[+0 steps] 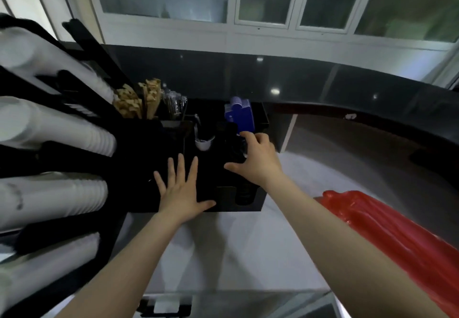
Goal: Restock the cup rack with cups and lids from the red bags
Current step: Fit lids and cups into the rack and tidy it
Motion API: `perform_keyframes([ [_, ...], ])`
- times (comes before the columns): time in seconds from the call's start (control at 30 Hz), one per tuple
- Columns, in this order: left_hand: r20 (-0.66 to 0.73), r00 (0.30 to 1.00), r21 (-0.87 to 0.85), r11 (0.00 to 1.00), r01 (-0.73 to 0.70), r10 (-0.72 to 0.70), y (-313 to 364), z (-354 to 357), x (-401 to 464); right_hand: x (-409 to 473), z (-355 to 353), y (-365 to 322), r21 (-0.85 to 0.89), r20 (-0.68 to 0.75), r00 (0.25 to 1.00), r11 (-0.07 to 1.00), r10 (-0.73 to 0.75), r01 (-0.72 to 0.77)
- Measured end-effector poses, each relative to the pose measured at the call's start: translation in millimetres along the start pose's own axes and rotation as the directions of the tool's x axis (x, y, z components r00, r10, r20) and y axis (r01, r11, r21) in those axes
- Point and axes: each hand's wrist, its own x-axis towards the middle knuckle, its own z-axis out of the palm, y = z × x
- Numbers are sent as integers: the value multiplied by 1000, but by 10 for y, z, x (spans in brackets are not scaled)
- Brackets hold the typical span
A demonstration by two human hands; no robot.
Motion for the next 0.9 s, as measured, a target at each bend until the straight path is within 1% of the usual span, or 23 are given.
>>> perform_keyframes([
  [0.1,26,999,-3,1000,-27,28,-41,7,30,33,64,5,-68,-4,1000,998,9,-9],
  [0.17,15,999,12,999,-45,44,-64,31,20,22,103,11,-103,5,1000,995,2,-2],
  [0.3,-8,999,35,998,-47,47,-69,55,33,28,99,29,-62,32,999,998,21,-19],
  [0.5,-10,999,43,998,-44,44,-67,54,36,12,137,16,-130,98,995,992,5,7],
  [0.6,-11,999,48,998,-45,46,-74,61,39,14,134,67,-68,85,996,998,5,1],
  [0.8,-12,999,44,998,-42,43,-82,68,44,-22,89,138,87,-80,995,995,-51,58],
  [0.9,-9,999,35,998,-47,47,-83,59,44,-43,40,165,164,-130,989,982,-70,91],
])
